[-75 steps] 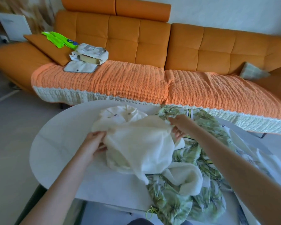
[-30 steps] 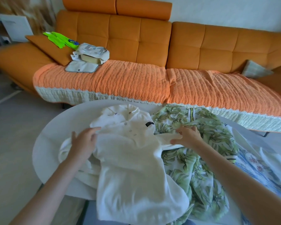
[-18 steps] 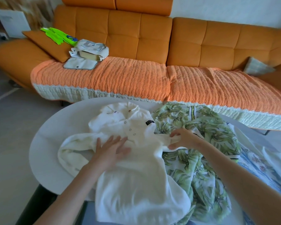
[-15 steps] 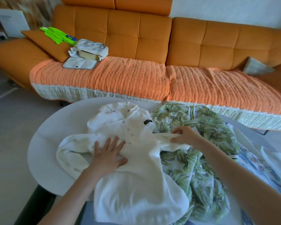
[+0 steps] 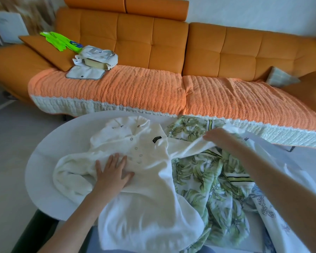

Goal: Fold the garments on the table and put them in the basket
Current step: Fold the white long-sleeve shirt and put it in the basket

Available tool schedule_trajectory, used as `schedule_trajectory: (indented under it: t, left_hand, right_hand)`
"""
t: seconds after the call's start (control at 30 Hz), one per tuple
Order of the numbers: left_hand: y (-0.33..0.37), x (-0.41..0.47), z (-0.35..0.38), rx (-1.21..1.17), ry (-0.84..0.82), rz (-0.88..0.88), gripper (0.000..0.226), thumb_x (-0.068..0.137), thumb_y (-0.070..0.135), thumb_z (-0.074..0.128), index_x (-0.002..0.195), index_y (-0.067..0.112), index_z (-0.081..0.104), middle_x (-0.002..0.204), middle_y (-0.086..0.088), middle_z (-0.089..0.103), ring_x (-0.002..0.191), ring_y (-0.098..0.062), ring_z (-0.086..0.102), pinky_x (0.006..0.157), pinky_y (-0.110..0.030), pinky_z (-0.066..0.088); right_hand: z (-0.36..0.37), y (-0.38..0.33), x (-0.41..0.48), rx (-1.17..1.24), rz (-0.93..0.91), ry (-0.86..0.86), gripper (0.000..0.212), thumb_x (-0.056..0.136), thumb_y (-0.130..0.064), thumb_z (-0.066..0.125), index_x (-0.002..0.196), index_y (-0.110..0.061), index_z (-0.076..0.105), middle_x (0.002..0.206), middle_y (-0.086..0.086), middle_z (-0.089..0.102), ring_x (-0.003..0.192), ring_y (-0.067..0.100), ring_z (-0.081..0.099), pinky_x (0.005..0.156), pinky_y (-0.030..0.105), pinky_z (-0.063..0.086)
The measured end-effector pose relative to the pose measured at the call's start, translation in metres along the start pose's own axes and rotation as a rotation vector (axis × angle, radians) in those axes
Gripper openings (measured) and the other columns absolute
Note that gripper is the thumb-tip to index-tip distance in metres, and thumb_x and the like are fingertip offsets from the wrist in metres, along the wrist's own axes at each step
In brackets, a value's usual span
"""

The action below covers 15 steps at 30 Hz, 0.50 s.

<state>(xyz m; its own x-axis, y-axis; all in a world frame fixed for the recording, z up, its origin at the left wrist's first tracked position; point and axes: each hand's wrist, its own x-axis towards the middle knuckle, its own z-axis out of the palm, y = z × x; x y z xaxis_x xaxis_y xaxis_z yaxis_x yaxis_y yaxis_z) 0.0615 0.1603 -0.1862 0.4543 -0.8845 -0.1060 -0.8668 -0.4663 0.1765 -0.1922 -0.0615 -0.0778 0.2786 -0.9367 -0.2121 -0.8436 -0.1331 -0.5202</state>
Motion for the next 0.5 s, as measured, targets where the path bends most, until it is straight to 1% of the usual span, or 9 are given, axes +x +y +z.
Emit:
schedule_trajectory:
  t: [0.03, 0.07, 0.1, 0.13, 0.2, 0.27, 0.33, 0.4, 0.5]
  left_hand:
    - [-0.001, 0.0, -0.001, -0.004, 0.001, 0.004, 0.064, 0.094, 0.055, 0.033, 0.15, 0.032, 0.009, 0.159, 0.003, -0.002, 0.146, -0.015, -0.003, 0.114, -0.052, -0.006]
    - [-0.002, -0.001, -0.003, -0.005, 0.002, 0.013, 0.062, 0.095, 0.053, 0.031, 0.149, 0.034, 0.008, 0.159, 0.003, -0.002, 0.146, -0.014, -0.003, 0.113, -0.052, -0.006]
    - [-0.003, -0.001, -0.005, -0.005, 0.003, 0.022, 0.06, 0.096, 0.052, 0.03, 0.149, 0.035, 0.008, 0.159, 0.004, -0.003, 0.146, -0.014, -0.004, 0.113, -0.052, -0.007]
    - [-0.004, -0.001, -0.007, -0.004, -0.004, 0.027, 0.059, 0.097, 0.052, 0.028, 0.149, 0.035, 0.007, 0.159, 0.005, -0.004, 0.146, -0.014, -0.005, 0.113, -0.052, -0.008]
    - [-0.007, 0.0, -0.008, 0.011, -0.052, 0.022, 0.058, 0.097, 0.053, 0.023, 0.149, 0.037, 0.002, 0.158, 0.005, -0.007, 0.145, -0.015, -0.008, 0.112, -0.054, -0.008]
    - [-0.01, 0.0, -0.005, 0.064, -0.114, 0.016, 0.06, 0.096, 0.055, 0.021, 0.149, 0.037, -0.001, 0.158, 0.004, -0.011, 0.145, -0.017, -0.01, 0.112, -0.055, -0.008]
    - [-0.014, 0.0, -0.001, 0.113, -0.121, 0.032, 0.062, 0.095, 0.057, 0.021, 0.149, 0.036, -0.003, 0.158, 0.003, -0.012, 0.145, -0.018, -0.011, 0.112, -0.056, -0.006]
    - [-0.016, -0.001, 0.003, 0.126, -0.112, 0.033, 0.065, 0.094, 0.059, 0.021, 0.149, 0.035, -0.005, 0.158, 0.003, -0.014, 0.145, -0.018, -0.012, 0.112, -0.056, -0.006]
    - [-0.02, 0.0, 0.006, 0.106, -0.117, 0.013, 0.067, 0.094, 0.061, 0.019, 0.148, 0.034, -0.009, 0.157, 0.004, -0.018, 0.144, -0.016, -0.015, 0.111, -0.055, -0.009]
  right_hand:
    - [0.015, -0.008, -0.004, -0.101, -0.049, -0.038, 0.026, 0.093, -0.01, 0.051, 0.117, -0.005, 0.057, 0.095, 0.004, 0.061, 0.077, 0.013, 0.059, 0.081, 0.021, 0.05]
    - [0.028, -0.017, -0.011, -0.215, -0.077, -0.099, 0.022, 0.092, -0.006, 0.05, 0.112, -0.006, 0.057, 0.086, 0.0, 0.058, 0.071, 0.01, 0.057, 0.078, 0.018, 0.049]
    - [0.041, -0.021, -0.013, -0.216, -0.137, -0.132, 0.02, 0.091, -0.006, 0.05, 0.109, -0.006, 0.058, 0.087, 0.001, 0.06, 0.074, 0.011, 0.058, 0.081, 0.02, 0.049]
    - [0.052, -0.023, -0.015, -0.188, -0.217, -0.173, 0.025, 0.091, -0.009, 0.053, 0.115, -0.005, 0.06, 0.101, 0.004, 0.064, 0.089, 0.016, 0.062, 0.087, 0.022, 0.047]
    - [0.068, -0.024, -0.018, -0.167, -0.351, -0.178, 0.037, 0.089, -0.014, 0.059, 0.126, -0.01, 0.057, 0.126, 0.004, 0.059, 0.119, 0.023, 0.052, 0.1, 0.028, 0.039]
    - [0.084, -0.022, -0.016, -0.334, -0.381, -0.178, 0.042, 0.088, -0.015, 0.06, 0.129, -0.018, 0.054, 0.13, 0.001, 0.056, 0.129, 0.026, 0.037, 0.106, 0.034, 0.033]
    - [0.093, -0.019, -0.013, -0.448, -0.375, -0.058, 0.038, 0.088, -0.011, 0.055, 0.125, -0.023, 0.056, 0.126, 0.0, 0.056, 0.125, 0.025, 0.033, 0.104, 0.034, 0.031]
    - [0.094, -0.013, -0.009, -0.451, -0.37, 0.11, 0.028, 0.087, -0.011, 0.057, 0.111, -0.024, 0.063, 0.116, 0.0, 0.059, 0.117, 0.022, 0.043, 0.1, 0.033, 0.037]
    - [0.079, -0.007, -0.004, -0.081, -0.213, 0.432, 0.018, 0.087, -0.004, 0.054, 0.091, -0.018, 0.065, 0.097, 0.003, 0.063, 0.087, 0.02, 0.058, 0.074, 0.034, 0.054]
